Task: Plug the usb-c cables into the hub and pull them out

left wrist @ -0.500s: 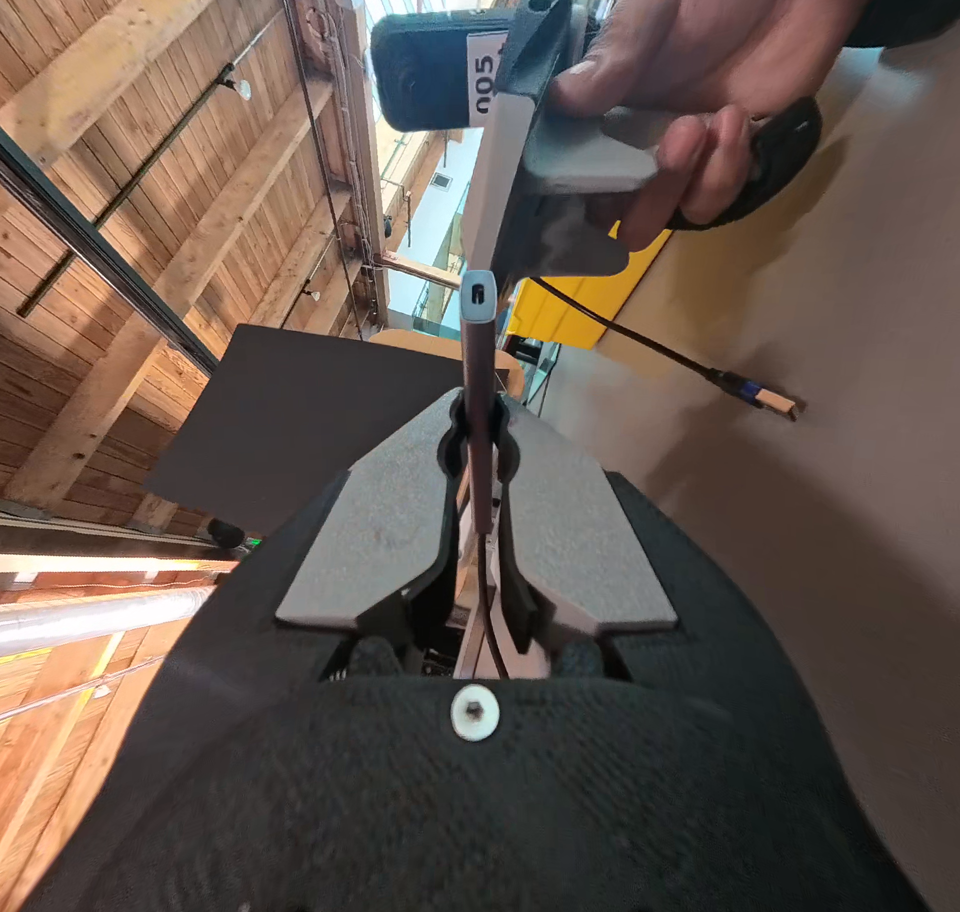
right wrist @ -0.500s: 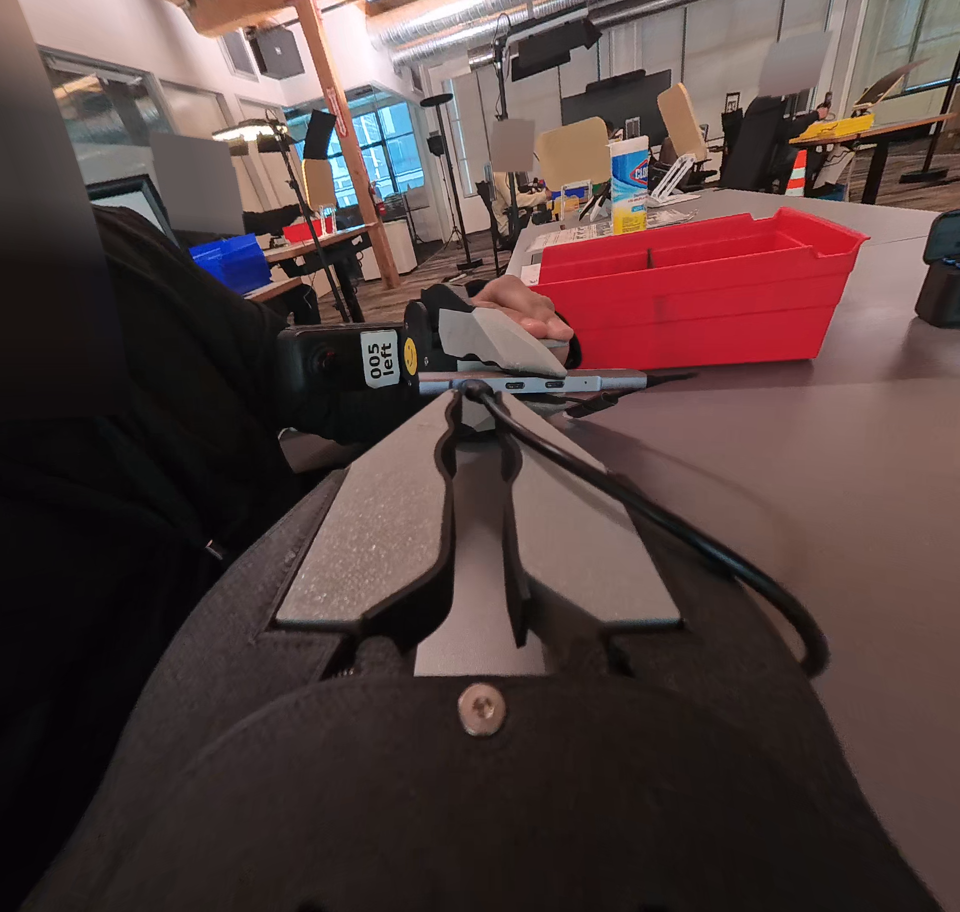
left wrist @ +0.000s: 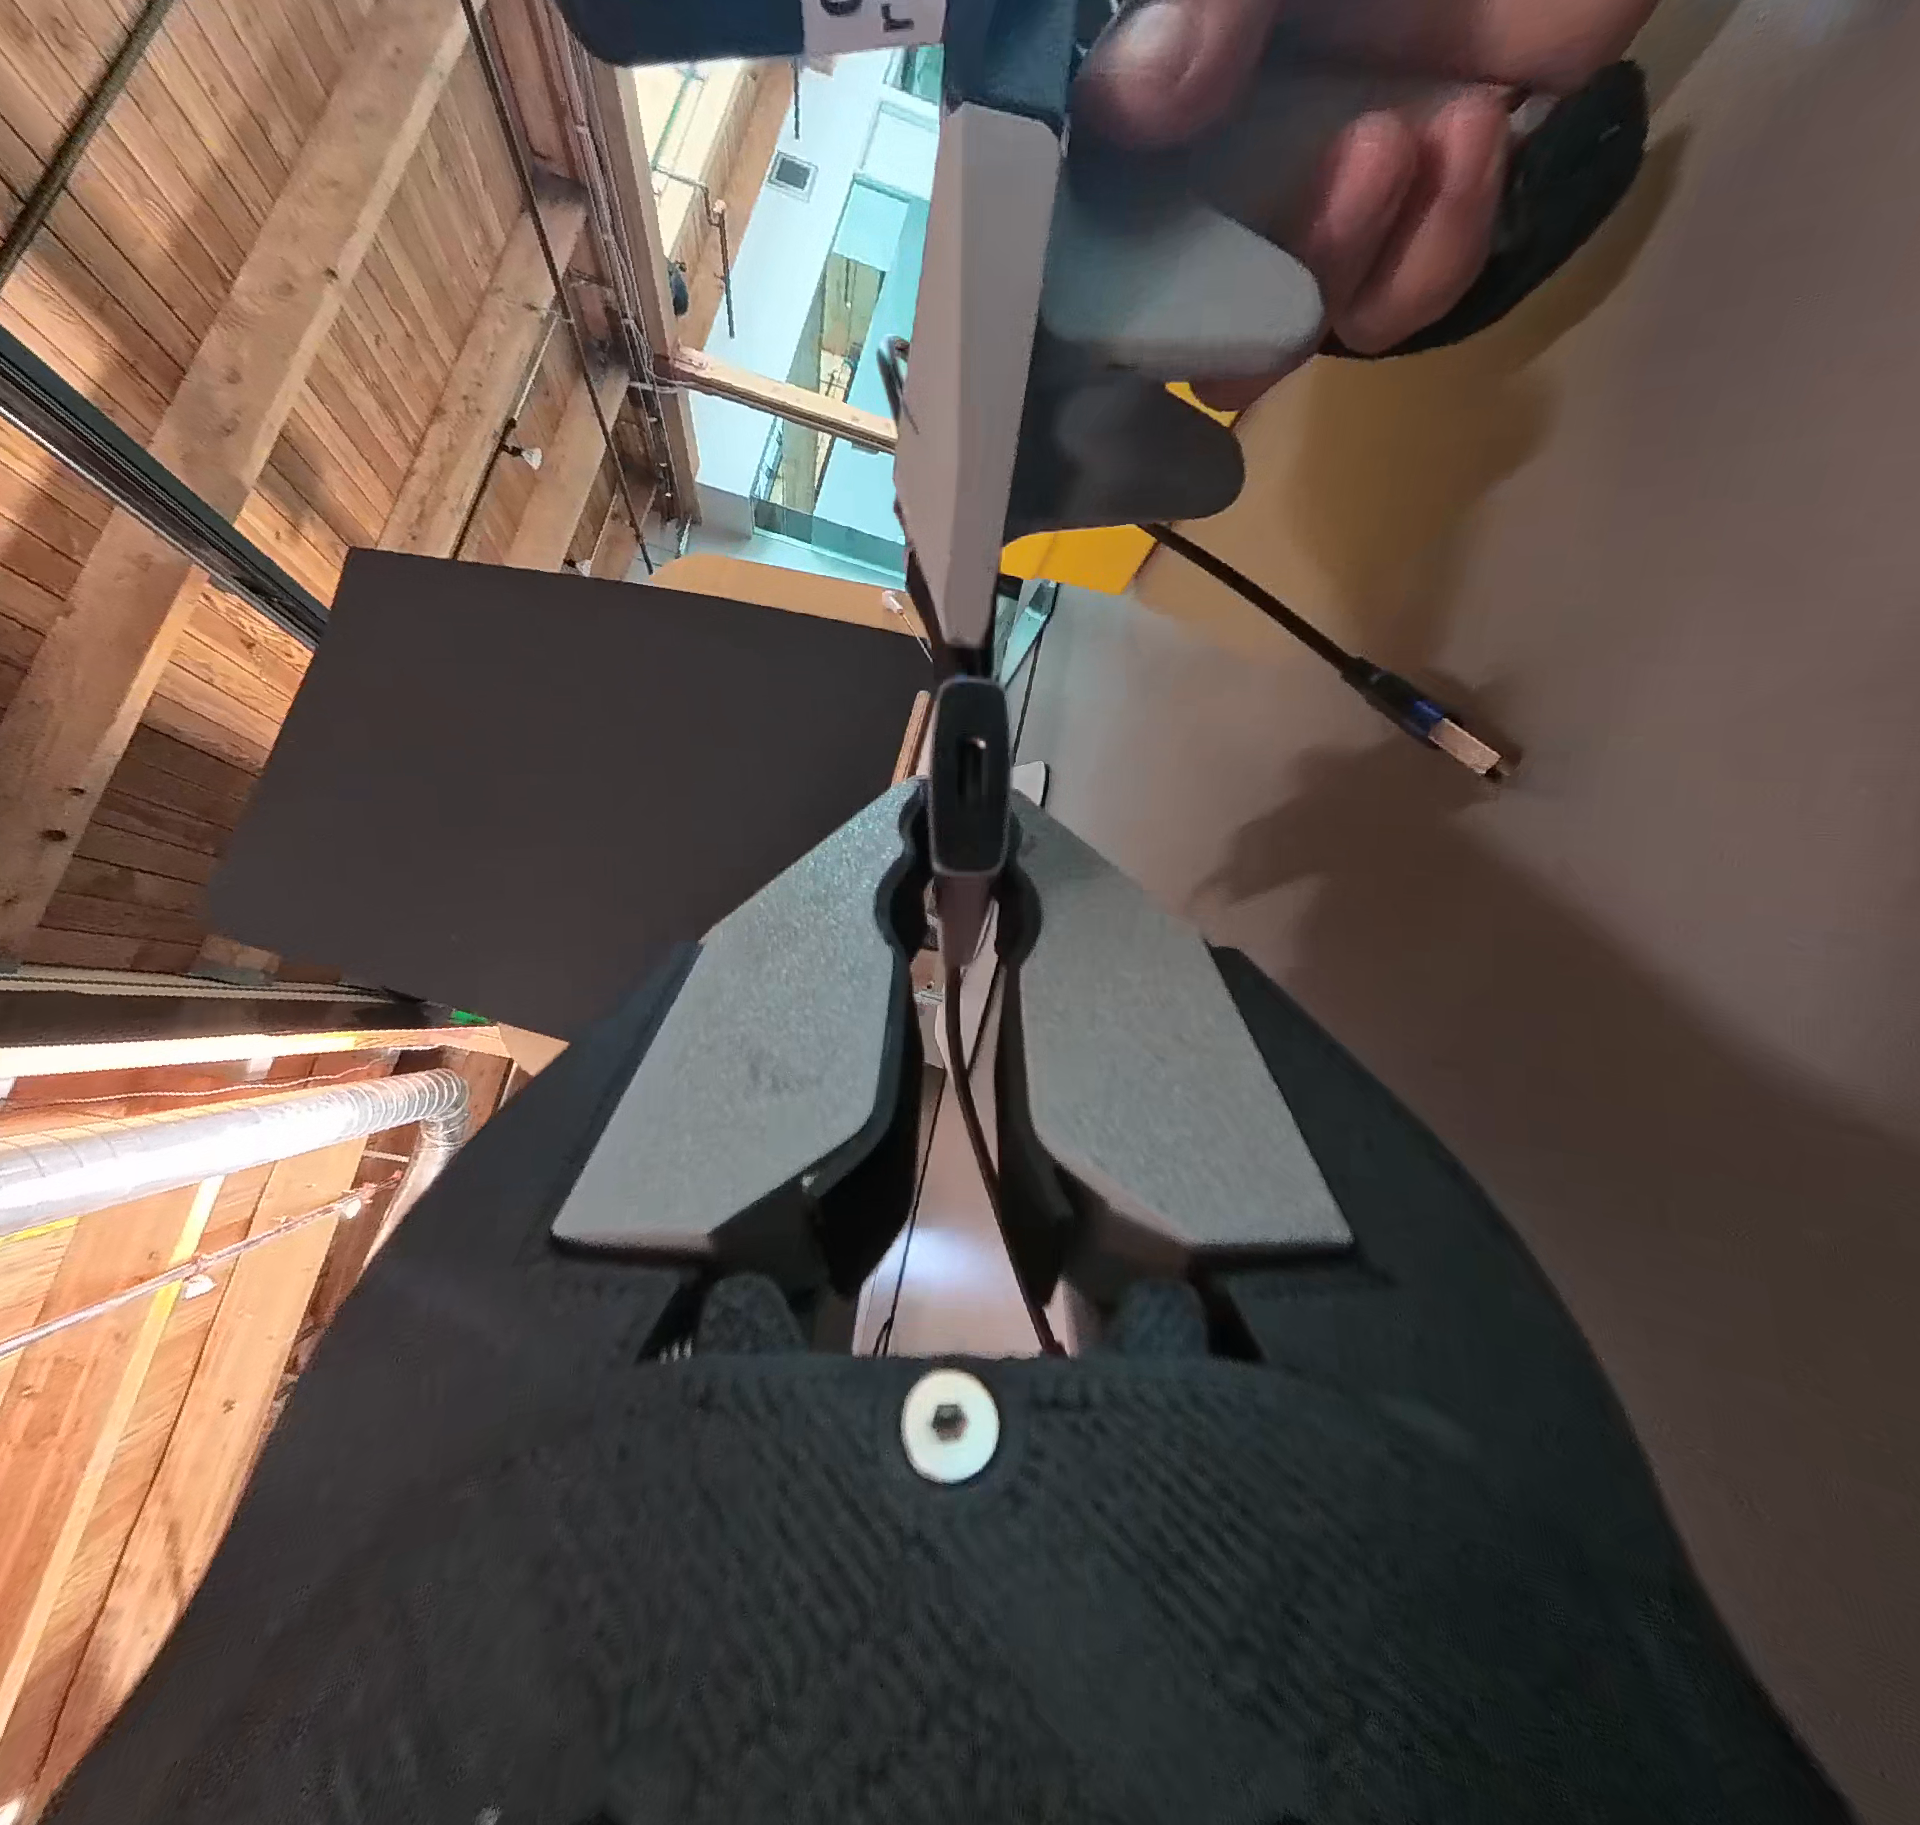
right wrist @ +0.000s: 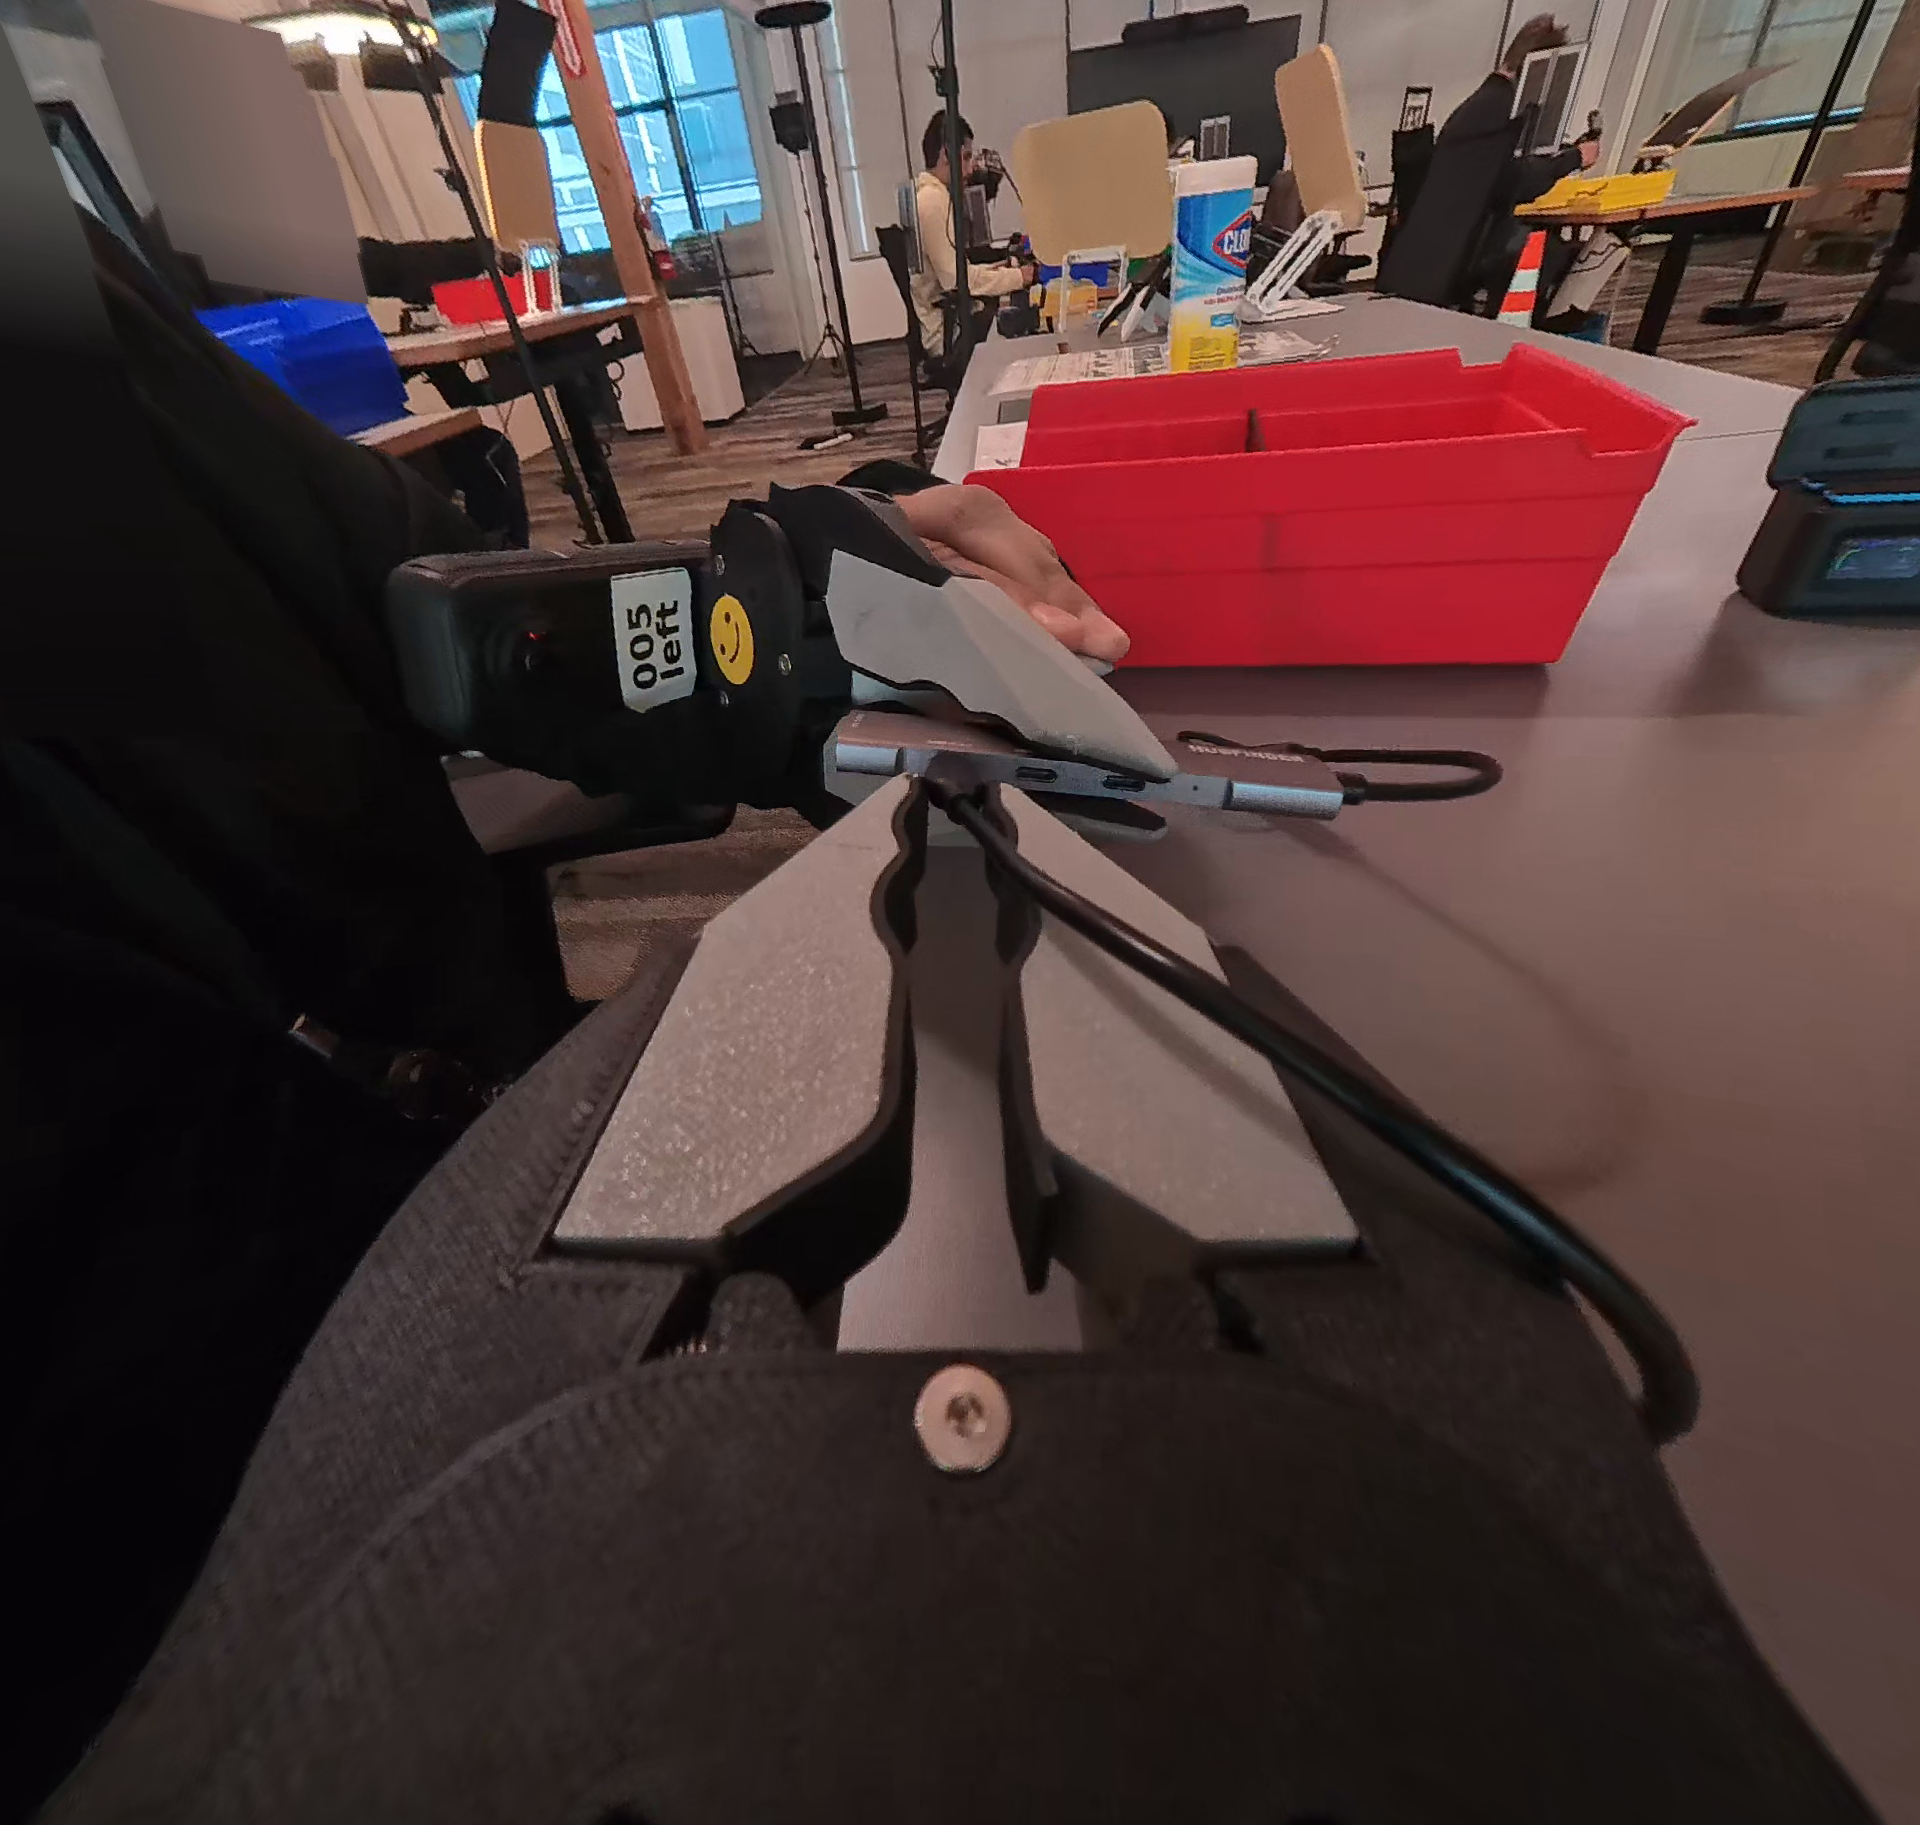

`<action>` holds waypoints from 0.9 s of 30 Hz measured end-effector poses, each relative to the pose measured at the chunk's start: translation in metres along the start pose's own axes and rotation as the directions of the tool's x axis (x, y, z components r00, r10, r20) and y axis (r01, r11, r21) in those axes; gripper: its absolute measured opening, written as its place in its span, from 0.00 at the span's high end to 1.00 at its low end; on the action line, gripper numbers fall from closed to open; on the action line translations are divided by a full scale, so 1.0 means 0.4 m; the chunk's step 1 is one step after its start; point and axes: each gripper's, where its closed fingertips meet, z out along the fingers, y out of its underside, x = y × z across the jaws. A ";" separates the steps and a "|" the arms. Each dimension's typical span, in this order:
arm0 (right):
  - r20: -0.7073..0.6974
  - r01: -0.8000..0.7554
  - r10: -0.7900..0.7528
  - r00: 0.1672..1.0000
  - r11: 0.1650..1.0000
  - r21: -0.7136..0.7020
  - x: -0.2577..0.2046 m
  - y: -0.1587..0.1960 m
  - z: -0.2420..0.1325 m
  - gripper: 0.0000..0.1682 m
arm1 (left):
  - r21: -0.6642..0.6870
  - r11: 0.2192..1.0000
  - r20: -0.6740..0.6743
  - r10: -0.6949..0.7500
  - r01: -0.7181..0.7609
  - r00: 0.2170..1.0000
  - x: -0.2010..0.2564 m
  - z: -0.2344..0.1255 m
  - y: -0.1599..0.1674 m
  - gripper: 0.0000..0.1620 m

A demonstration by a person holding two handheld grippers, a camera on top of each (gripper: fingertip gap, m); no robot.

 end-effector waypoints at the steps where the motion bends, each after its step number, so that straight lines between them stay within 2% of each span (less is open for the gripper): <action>1: -0.005 0.006 -0.006 1.000 1.000 -0.005 0.000 0.002 0.000 0.95 | -0.002 1.000 0.000 0.004 -0.004 1.000 0.001 0.001 0.000 0.96; 6: -0.033 0.040 -0.043 0.999 0.997 -0.073 -0.002 0.028 0.011 0.96 | -0.025 0.999 -0.012 0.046 -0.046 0.999 0.015 0.006 0.004 0.96; 13: -0.049 0.047 -0.051 0.997 0.996 -0.071 -0.003 0.030 0.017 0.96 | -0.032 0.999 -0.011 0.035 -0.035 0.999 0.016 0.010 0.001 0.96; 19: -0.063 0.055 -0.055 0.996 0.998 -0.006 -0.001 -0.001 -0.010 0.96 | -0.012 0.999 0.056 0.035 -0.035 0.998 -0.012 0.016 0.001 0.95; 21: -0.077 0.069 -0.067 0.995 0.998 0.014 -0.001 -0.014 -0.030 0.91 | -0.026 1.000 0.051 0.019 -0.018 0.999 -0.013 0.016 0.015 0.96; 26: -0.188 0.070 -0.083 0.979 0.994 -0.079 0.037 0.011 -0.050 0.76 | -0.069 0.996 0.019 -0.058 0.059 0.998 -0.011 0.030 0.044 0.95; 27: -0.208 0.051 -0.070 0.976 0.994 -0.096 0.047 0.022 -0.045 0.77 | -0.074 0.996 0.016 -0.055 0.056 0.998 -0.009 0.033 0.044 0.95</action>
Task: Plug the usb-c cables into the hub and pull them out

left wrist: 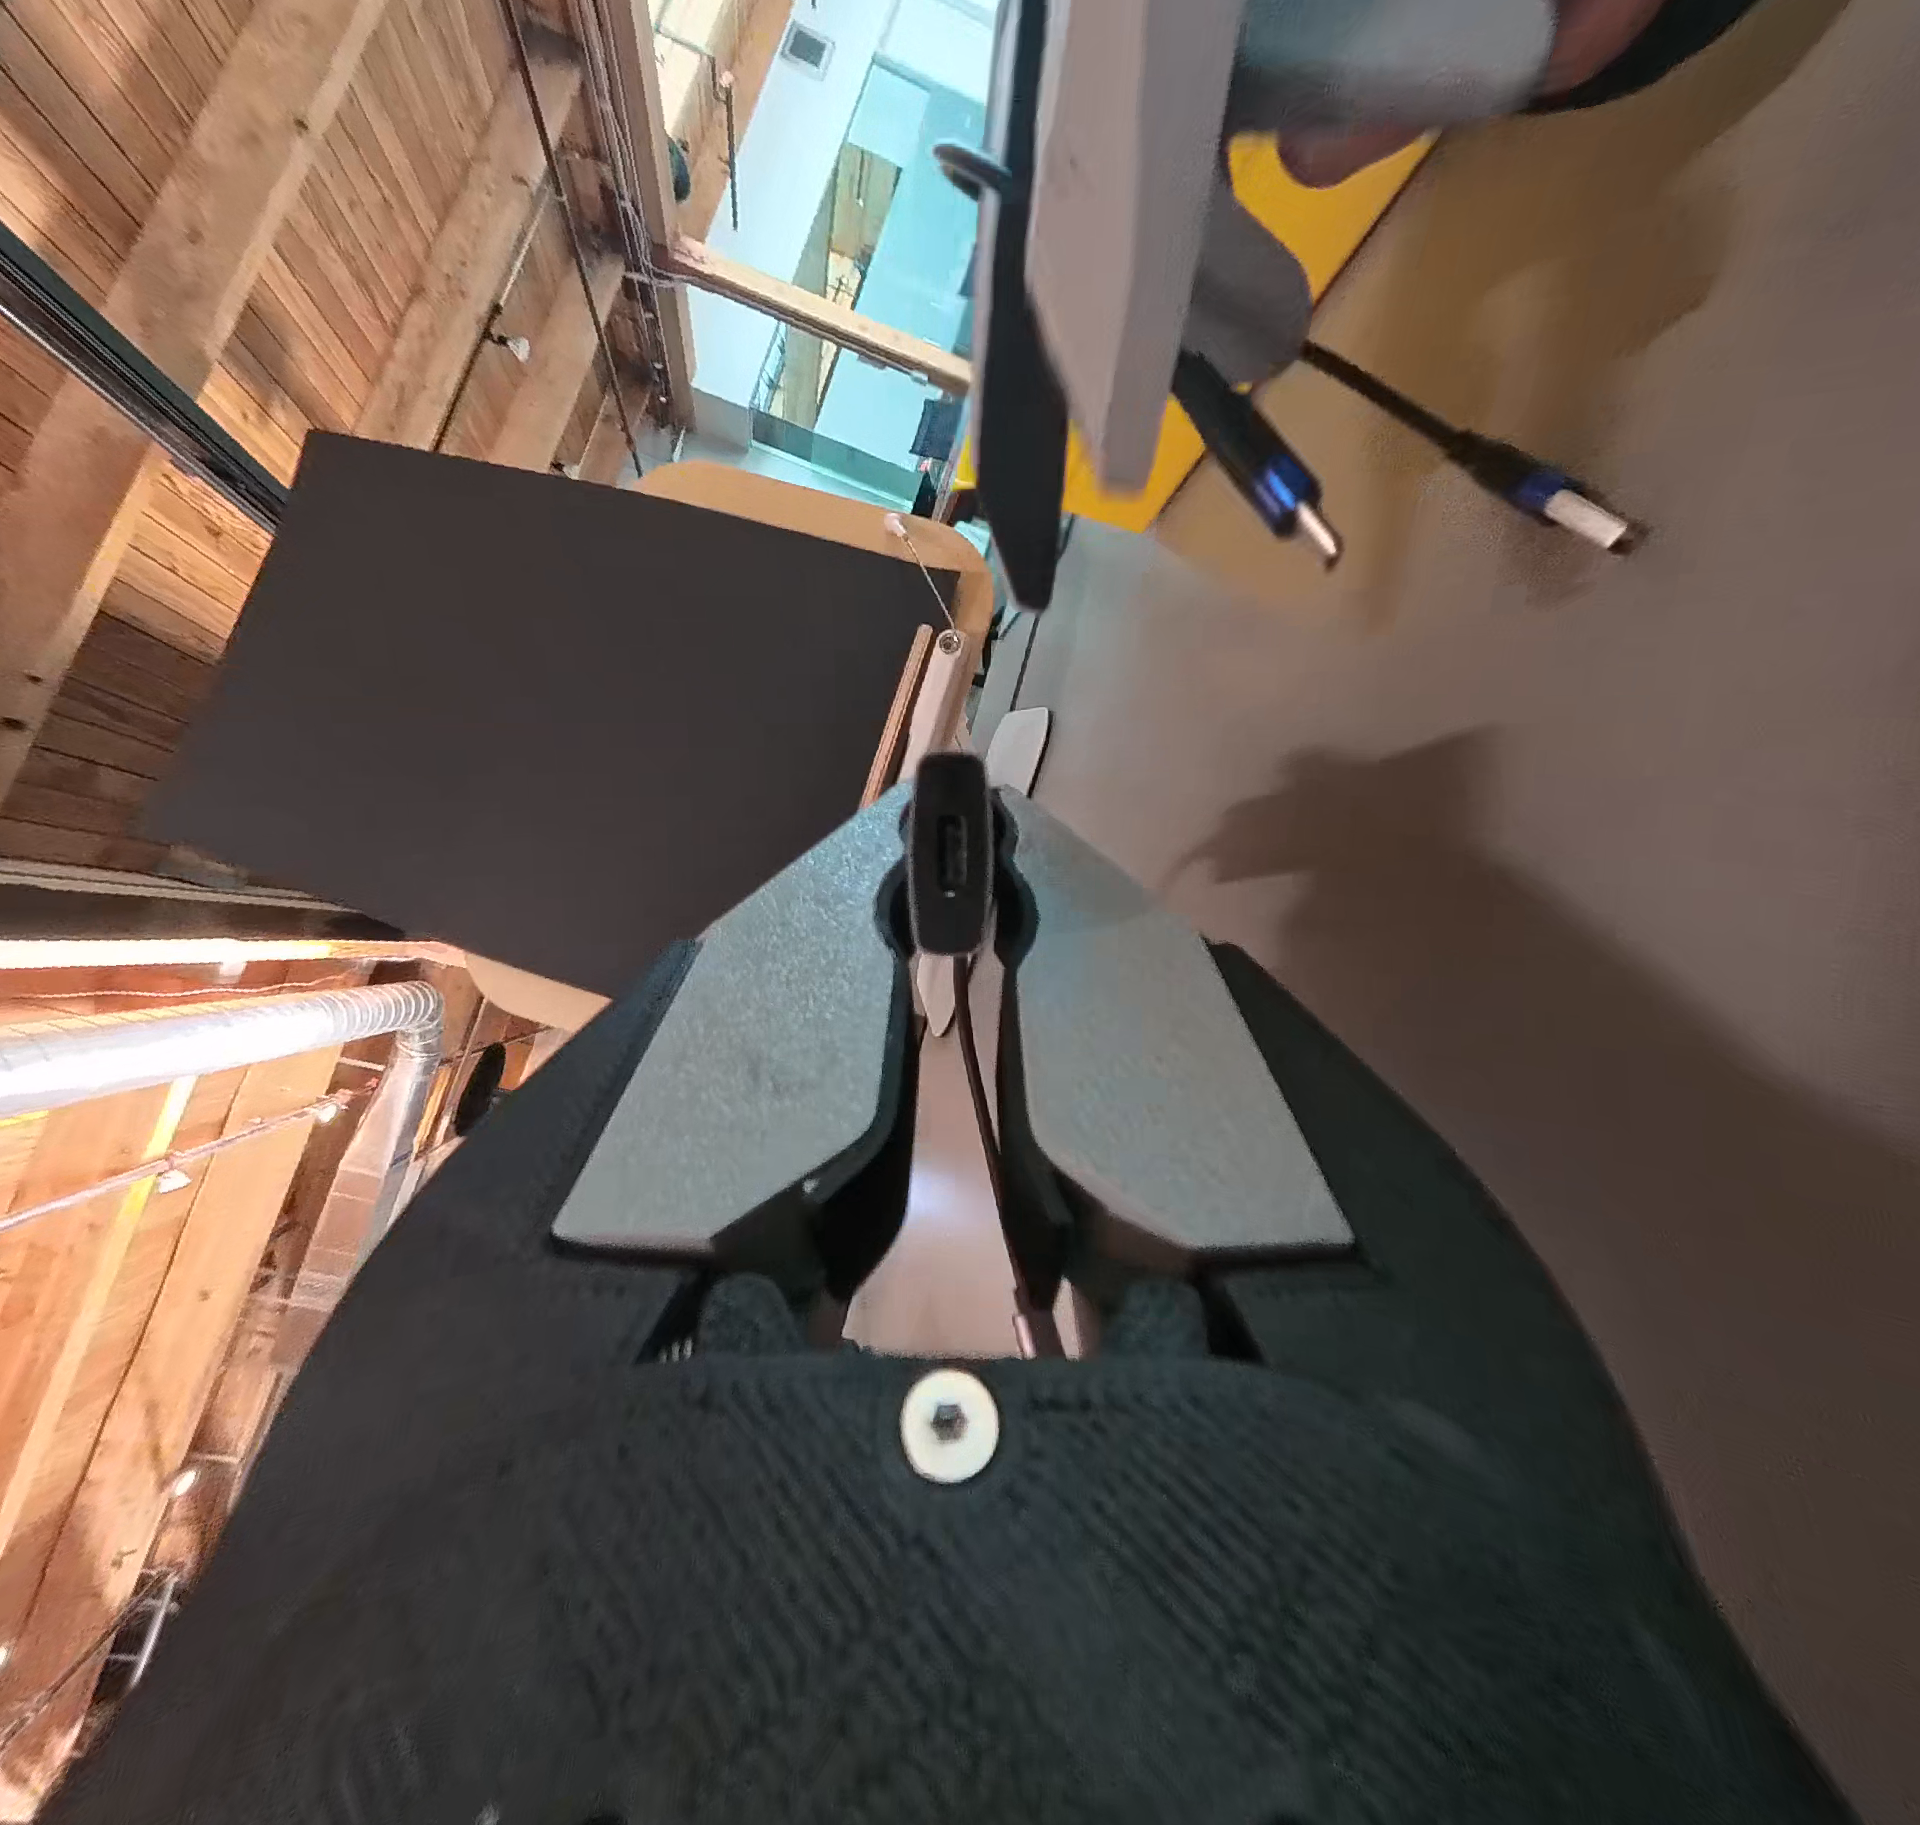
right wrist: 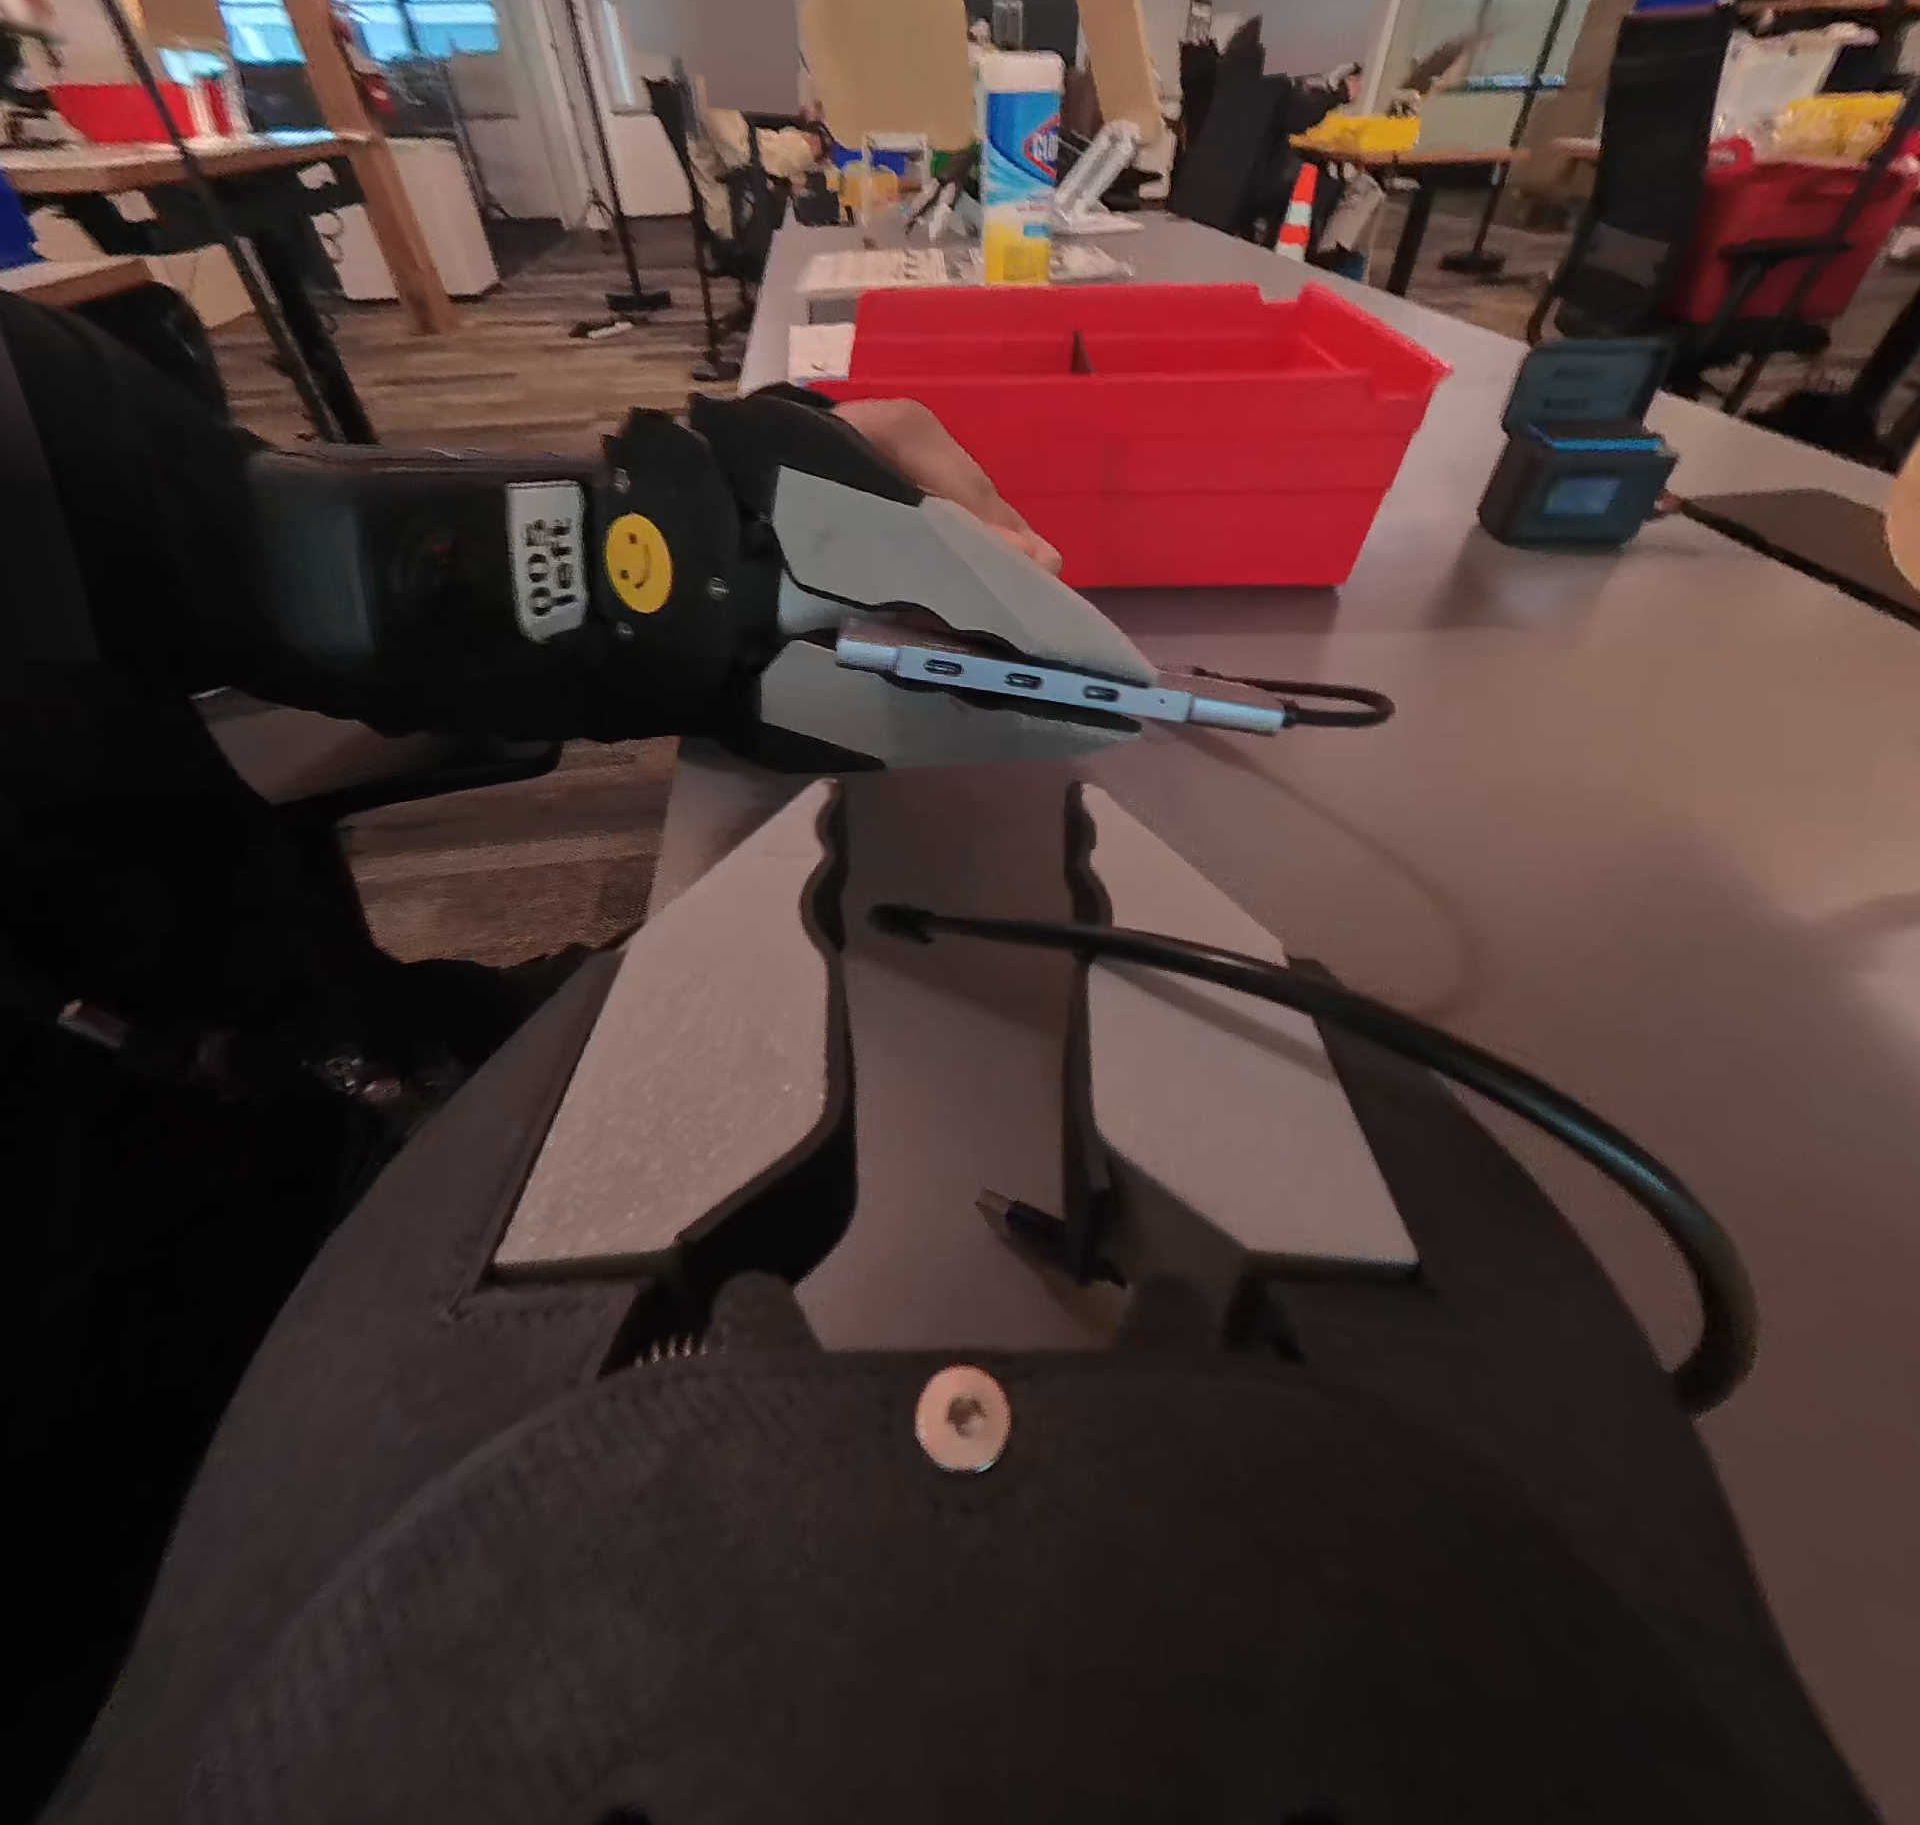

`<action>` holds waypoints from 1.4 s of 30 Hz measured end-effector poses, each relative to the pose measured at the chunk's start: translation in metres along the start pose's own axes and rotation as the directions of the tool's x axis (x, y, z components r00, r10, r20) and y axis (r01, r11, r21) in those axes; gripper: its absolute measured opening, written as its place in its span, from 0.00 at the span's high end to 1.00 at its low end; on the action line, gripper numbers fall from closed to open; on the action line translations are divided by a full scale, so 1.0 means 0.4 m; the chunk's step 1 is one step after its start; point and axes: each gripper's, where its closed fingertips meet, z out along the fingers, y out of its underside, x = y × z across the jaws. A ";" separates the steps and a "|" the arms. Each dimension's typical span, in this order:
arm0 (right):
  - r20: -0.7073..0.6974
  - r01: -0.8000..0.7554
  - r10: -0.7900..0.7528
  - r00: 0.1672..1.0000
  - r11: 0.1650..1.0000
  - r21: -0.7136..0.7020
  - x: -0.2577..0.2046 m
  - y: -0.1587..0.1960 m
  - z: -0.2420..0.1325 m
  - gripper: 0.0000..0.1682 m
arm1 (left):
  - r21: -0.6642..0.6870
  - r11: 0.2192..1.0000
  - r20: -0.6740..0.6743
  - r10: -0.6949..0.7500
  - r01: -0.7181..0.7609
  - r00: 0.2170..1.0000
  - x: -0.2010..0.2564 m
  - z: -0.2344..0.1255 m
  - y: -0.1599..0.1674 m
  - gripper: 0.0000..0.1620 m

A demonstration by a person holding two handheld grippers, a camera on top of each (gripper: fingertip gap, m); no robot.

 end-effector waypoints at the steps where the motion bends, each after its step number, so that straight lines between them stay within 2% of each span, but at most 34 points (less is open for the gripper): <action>1: -0.029 -0.004 0.004 1.000 1.000 -0.009 0.012 0.008 0.008 0.88 | 0.002 1.000 -0.010 -0.002 0.002 1.000 0.005 0.002 -0.003 0.95; 2: -0.035 0.011 -0.012 0.999 1.000 -0.021 0.015 0.015 0.014 1.00 | 0.003 1.000 -0.020 -0.001 0.001 1.000 0.011 0.003 -0.004 0.95; 6: -0.114 -0.006 0.001 0.994 0.999 -0.045 0.064 0.017 0.023 1.00 | -0.009 1.000 -0.074 -0.011 0.010 0.997 0.041 0.008 0.011 0.96; 8: -0.096 -0.037 0.038 0.995 0.999 0.009 0.066 -0.010 0.022 1.00 | 0.012 0.989 -0.135 -0.146 0.149 0.980 0.046 0.007 0.008 0.95; 10: -0.116 -0.028 0.033 0.993 0.999 0.044 0.076 -0.035 0.017 1.00 | 0.054 0.931 -0.231 -0.340 0.361 0.912 0.044 0.002 -0.008 0.95; 13: -0.249 -0.012 0.009 0.969 1.000 -0.013 0.141 -0.026 0.005 1.00 | 0.066 0.803 -0.348 -0.538 0.592 0.768 0.035 -0.005 -0.009 0.96; 14: -0.230 -0.006 -0.004 0.973 0.999 -0.040 0.141 -0.017 0.010 0.99 | 0.074 0.770 -0.370 -0.569 0.634 0.735 0.028 -0.010 -0.010 0.96; 17: -0.133 0.088 -0.109 0.985 0.984 -0.156 0.118 0.019 0.031 0.84 | 0.118 0.688 -0.390 -0.631 0.716 0.670 -0.007 -0.024 -0.015 0.96; 18: -0.117 0.138 -0.164 0.979 0.970 -0.201 0.115 0.033 0.038 0.82 | 0.132 0.658 -0.415 -0.643 0.742 0.644 -0.013 -0.030 -0.023 0.96; 21: -0.077 0.246 -0.275 0.958 0.931 -0.269 0.105 0.052 0.066 0.82 | 0.159 0.611 -0.453 -0.653 0.776 0.607 -0.025 -0.039 -0.040 0.96; 23: -0.069 0.276 -0.303 0.950 0.925 -0.261 0.101 0.050 0.084 0.93 | 0.144 0.608 -0.469 -0.653 0.781 0.595 -0.017 -0.037 -0.041 0.96; 27: -0.020 0.165 -0.174 0.985 0.960 -0.225 0.097 0.055 0.087 0.94 | 0.145 0.580 -0.462 -0.677 0.802 0.573 -0.016 -0.038 -0.035 0.96; 33: -0.030 0.060 -0.065 0.997 0.986 -0.152 0.104 0.040 0.067 0.95 | 0.136 0.541 -0.414 -0.730 0.830 0.543 -0.033 -0.032 -0.014 0.91; 39: 0.050 -0.047 0.052 0.997 0.994 -0.102 0.080 0.030 0.065 0.96 | 0.129 0.463 -0.421 -0.775 0.877 0.471 -0.052 -0.030 -0.003 0.91; 42: 0.080 -0.103 0.112 0.990 0.989 -0.102 0.074 0.035 0.071 0.97 | 0.139 0.487 -0.395 -0.771 0.862 0.500 -0.054 -0.029 0.004 0.90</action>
